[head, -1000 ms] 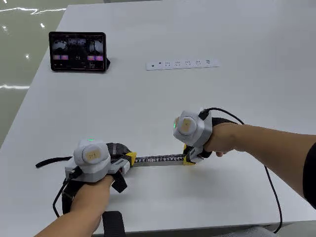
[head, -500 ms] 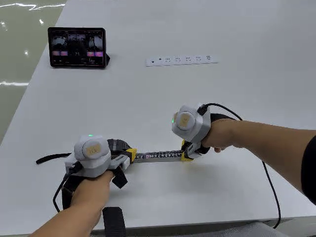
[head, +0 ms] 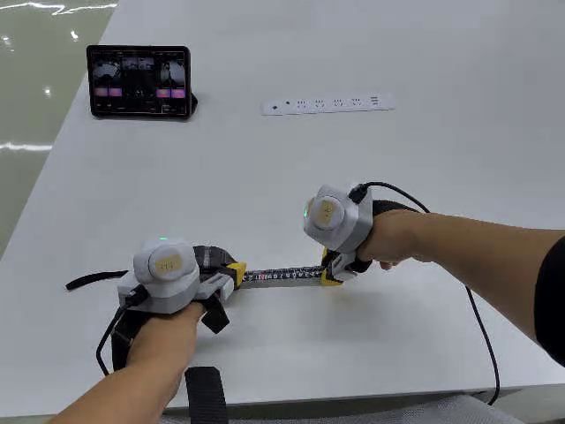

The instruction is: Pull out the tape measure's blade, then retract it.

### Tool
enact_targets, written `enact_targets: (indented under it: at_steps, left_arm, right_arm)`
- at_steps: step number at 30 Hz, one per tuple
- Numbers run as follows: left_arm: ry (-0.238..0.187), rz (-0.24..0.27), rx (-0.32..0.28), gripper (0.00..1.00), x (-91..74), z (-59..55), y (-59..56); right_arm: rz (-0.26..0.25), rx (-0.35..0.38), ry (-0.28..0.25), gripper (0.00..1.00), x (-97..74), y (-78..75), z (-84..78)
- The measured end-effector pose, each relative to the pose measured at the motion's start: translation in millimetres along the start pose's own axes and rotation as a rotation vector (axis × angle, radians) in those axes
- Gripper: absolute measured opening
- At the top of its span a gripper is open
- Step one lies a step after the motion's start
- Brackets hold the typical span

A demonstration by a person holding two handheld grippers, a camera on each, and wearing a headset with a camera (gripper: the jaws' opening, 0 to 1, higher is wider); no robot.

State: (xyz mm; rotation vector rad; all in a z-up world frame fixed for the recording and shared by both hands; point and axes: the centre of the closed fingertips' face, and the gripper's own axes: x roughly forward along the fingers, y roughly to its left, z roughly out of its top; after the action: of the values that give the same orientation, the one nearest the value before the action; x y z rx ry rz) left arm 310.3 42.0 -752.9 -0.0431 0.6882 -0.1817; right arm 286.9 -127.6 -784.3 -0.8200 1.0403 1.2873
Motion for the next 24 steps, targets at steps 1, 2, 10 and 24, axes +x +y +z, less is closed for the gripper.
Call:
enact_targets:
  at_steps: [1, 2, 10, 24]
  left_arm:
    - [0.000, 0.000, 0.000, 0.61, 0.0, -0.1, 0.0]
    - [0.000, 0.000, 0.000, 0.61, 0.0, -0.2, 0.0]
    - [0.007, -0.001, -0.005, 0.61, 0.1, -0.9, 0.0]
    - [0.006, -0.001, -0.005, 0.61, -0.3, 0.0, -0.4]
  right_arm:
    - [0.000, 0.002, 0.000, 0.10, 0.0, 0.5, 0.3]
    - [0.000, 0.001, 0.000, 0.10, 0.1, 1.0, 0.8]
    - [0.003, -0.008, 0.001, 0.10, 1.5, 1.8, 3.6]
    - [0.003, -0.005, -0.006, 0.10, 4.8, 2.1, 10.1]
